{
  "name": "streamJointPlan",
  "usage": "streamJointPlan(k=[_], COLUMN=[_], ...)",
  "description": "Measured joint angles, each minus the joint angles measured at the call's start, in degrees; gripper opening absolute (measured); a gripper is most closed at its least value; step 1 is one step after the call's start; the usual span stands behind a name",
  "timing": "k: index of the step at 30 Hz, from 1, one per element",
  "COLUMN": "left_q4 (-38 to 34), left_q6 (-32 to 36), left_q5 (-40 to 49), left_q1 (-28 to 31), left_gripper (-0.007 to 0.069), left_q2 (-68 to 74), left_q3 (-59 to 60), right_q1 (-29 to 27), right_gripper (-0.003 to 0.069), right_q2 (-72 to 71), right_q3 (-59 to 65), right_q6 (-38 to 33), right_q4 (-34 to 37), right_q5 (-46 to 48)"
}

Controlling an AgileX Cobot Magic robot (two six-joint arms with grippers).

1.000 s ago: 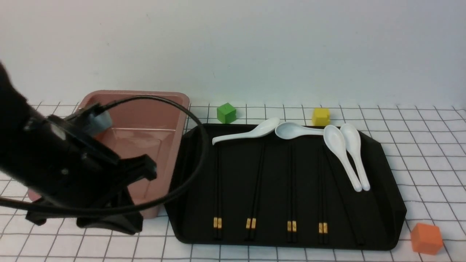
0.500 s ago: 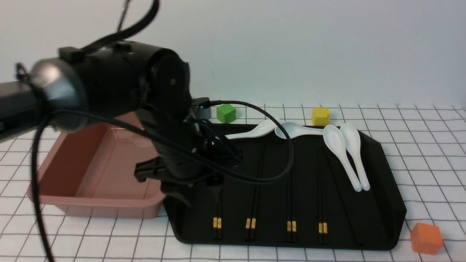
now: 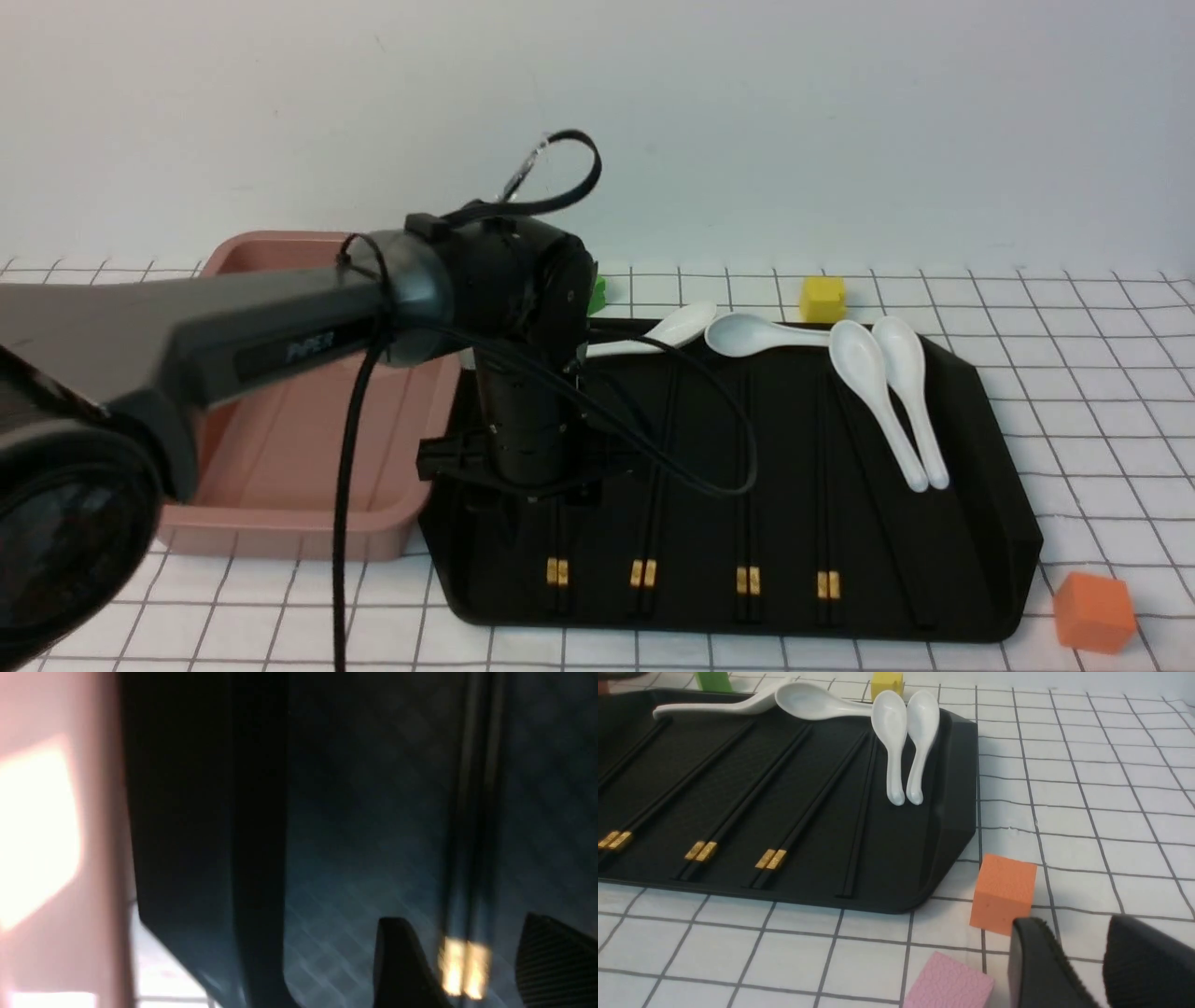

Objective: On white black tablecloth take chopsticks from black tray and put them in box.
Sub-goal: 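Reach over to the black tray and grasp a pair of chopsticks with the left gripper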

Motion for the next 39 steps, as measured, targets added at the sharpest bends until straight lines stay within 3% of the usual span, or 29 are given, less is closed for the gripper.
streamJointPlan(k=[26, 39], left_q4=[-0.3, -1.3], left_q6=[-0.4, -0.1], left_q5=[-3.1, 4.3], left_q1=[0.0, 0.0], left_gripper=[0.034, 0.034], left_q2=[2.9, -0.1], left_q3=[-1.0, -7.0], right_q1=[0.0, 0.0], right_gripper=[0.024, 0.024], right_q2=[0.0, 0.0], right_q3=[0.0, 0.0], right_q6=[0.0, 0.0], right_q4=[0.0, 0.0], right_q5=[0.0, 0.0])
